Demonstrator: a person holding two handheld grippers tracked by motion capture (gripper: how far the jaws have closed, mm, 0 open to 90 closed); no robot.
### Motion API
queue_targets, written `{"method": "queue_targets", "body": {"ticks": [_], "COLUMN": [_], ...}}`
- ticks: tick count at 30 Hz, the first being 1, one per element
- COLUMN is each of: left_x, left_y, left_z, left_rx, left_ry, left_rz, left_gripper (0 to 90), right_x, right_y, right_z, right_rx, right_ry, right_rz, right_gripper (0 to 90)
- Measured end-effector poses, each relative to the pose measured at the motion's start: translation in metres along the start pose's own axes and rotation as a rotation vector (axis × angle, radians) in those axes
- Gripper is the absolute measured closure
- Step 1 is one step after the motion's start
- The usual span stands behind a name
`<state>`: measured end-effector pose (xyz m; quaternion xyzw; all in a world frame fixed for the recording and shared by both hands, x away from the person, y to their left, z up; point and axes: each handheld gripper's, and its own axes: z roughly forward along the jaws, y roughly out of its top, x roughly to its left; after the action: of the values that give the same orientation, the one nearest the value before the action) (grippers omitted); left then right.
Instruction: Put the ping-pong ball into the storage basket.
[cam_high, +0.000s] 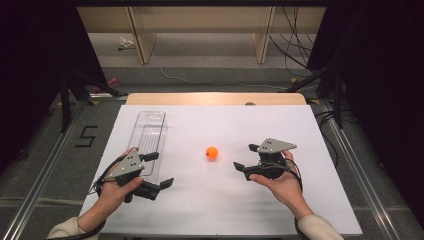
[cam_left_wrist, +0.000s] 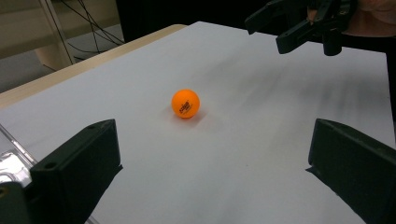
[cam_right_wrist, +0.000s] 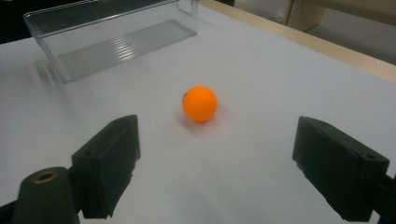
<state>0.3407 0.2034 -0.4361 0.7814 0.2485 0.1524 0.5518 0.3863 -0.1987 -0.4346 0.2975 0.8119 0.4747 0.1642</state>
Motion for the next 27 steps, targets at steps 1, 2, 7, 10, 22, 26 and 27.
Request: {"method": "queue_targets", "body": {"ticks": [1,2,7,10,22,26,27], "left_x": [0.0,0.0,0.0,0.0,-0.001,-0.001,-0.001], "left_y": [0.0,0.0,0.0,0.0,0.0,0.0,0.0], "left_z": [0.0,0.0,0.0,0.0,0.0,0.0,0.0], "left_rx": [0.0,0.0,-0.001,-0.002,-0.005,-0.004,-0.004], "left_ry": [0.0,0.0,-0.002,-0.002,-0.004,-0.004,-0.004], "left_rz": [0.0,0.0,0.0,0.0,0.0,0.002,0.002], "left_gripper": [1.8,1.8,1.8,1.8,1.8,1.8,1.8], "right_x": [0.0,0.0,0.0,0.001,0.001,0.0,0.0], "right_y": [0.0,0.0,0.002,0.003,0.006,0.007,0.007], "right_z": [0.0,0.001,0.007,0.013,0.026,0.03,0.03], "right_rx": [0.0,0.001,0.006,0.014,0.028,0.029,0.029], "right_ry": [0.0,0.0,0.006,0.014,0.025,0.028,0.028], "right_rz": [0.0,0.002,-0.001,0.0,-0.002,-0.002,-0.002], "right_gripper": [16.0,16.0,16.0,16.0,16.0,16.0,16.0]}}
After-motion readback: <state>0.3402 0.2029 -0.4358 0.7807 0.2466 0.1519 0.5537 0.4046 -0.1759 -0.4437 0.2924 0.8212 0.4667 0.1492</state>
